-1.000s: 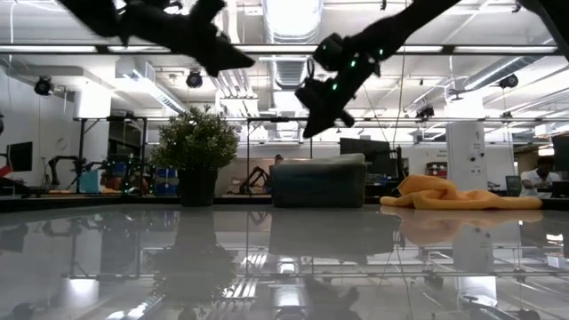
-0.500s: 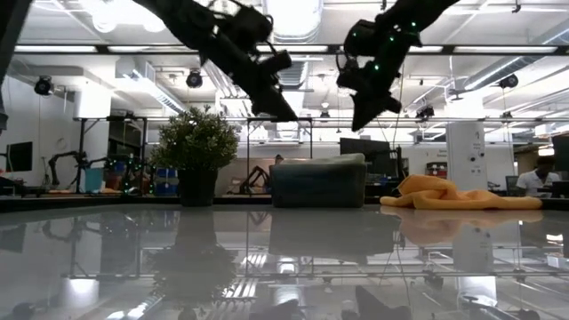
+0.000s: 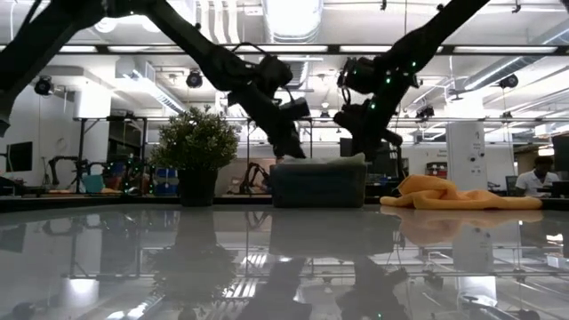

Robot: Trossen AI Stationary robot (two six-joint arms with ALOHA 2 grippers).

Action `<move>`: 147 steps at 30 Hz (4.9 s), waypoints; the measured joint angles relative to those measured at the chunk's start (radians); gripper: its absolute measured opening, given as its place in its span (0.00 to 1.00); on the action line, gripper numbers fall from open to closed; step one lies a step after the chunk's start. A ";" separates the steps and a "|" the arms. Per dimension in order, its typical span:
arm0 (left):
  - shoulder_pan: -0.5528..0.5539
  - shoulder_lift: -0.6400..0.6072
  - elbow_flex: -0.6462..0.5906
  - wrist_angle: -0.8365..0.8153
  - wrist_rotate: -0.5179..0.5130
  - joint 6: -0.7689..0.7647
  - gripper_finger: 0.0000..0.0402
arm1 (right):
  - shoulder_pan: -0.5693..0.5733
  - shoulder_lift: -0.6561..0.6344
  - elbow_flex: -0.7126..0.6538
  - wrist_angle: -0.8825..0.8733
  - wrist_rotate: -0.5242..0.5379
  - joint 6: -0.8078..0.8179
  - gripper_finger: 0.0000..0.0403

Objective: Fold microfiber towels
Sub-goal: Stack the folded green towel on top of the folded blue towel into the black bin

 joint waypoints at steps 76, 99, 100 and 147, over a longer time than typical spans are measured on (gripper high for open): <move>-0.063 -0.083 -0.145 -0.150 -0.131 -0.176 0.00 | 0.061 0.253 0.103 0.210 0.002 -0.044 0.02; -0.030 -0.140 -0.142 -0.028 -0.138 -0.121 0.00 | 0.079 0.068 0.105 0.063 -0.011 -0.078 0.02; -0.029 -0.126 -0.142 -0.022 -0.139 -0.121 0.00 | 0.085 0.071 0.101 0.058 -0.013 -0.078 0.02; -0.015 -0.056 -0.155 -0.007 -0.135 -0.213 0.00 | 0.111 0.130 0.061 0.241 0.029 -0.059 0.02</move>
